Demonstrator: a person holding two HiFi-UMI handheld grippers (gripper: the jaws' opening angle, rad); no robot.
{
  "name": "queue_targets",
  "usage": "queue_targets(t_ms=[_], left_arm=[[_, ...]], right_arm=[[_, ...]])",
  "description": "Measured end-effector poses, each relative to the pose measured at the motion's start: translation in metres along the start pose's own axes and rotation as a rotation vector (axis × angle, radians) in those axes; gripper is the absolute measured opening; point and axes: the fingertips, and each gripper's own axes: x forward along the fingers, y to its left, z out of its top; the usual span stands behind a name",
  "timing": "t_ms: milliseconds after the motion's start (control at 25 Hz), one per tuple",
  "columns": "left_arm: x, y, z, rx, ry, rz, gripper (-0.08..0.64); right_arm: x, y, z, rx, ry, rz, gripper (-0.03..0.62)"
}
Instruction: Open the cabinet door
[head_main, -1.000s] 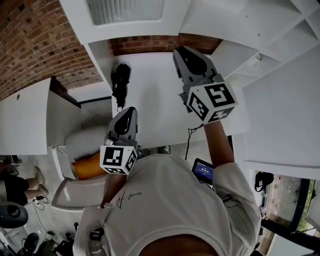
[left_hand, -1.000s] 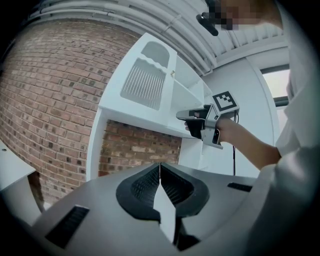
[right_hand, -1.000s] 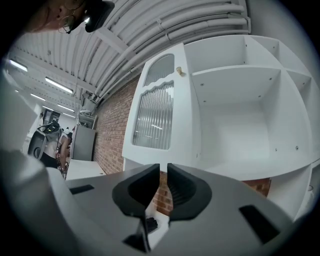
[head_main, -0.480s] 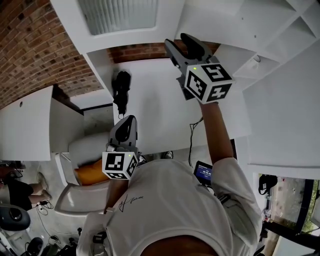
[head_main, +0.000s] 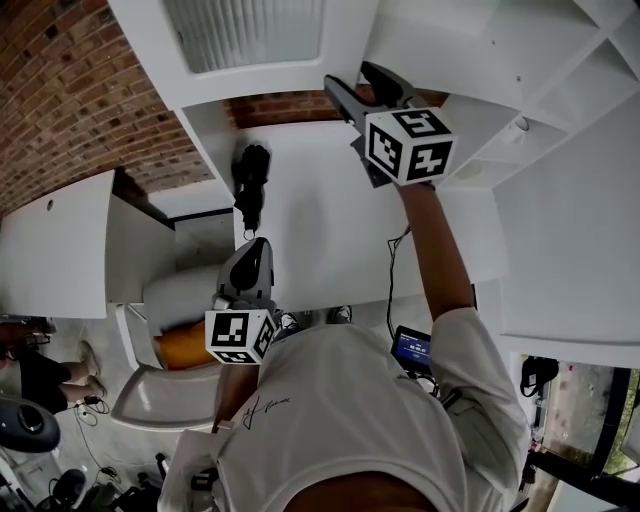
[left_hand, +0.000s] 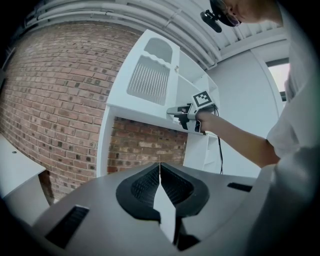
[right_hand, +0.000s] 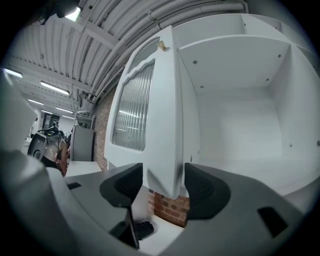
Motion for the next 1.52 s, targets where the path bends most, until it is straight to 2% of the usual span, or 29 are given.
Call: queue_targets(t_ms=[480,1080,1520], left_arm=[[-0.004,-0.002,-0.001,-0.012,-0.005,0.023,0.017],[0.004,-0.008,-0.006,-0.01,0.013,0.015,0.017],[0.01,-0.017,-0.006,-0.003,0.016,-0.005,0.017]], right_arm=[[-0.005,0.013,-0.001,-0.075,0.01,-0.048,0.264],[-0.036,0.038,-0.003,-0.091,0.013,0.032,0.262],[-0.051,0.045,-0.003,-0.085,0.004,0.048,0.261]])
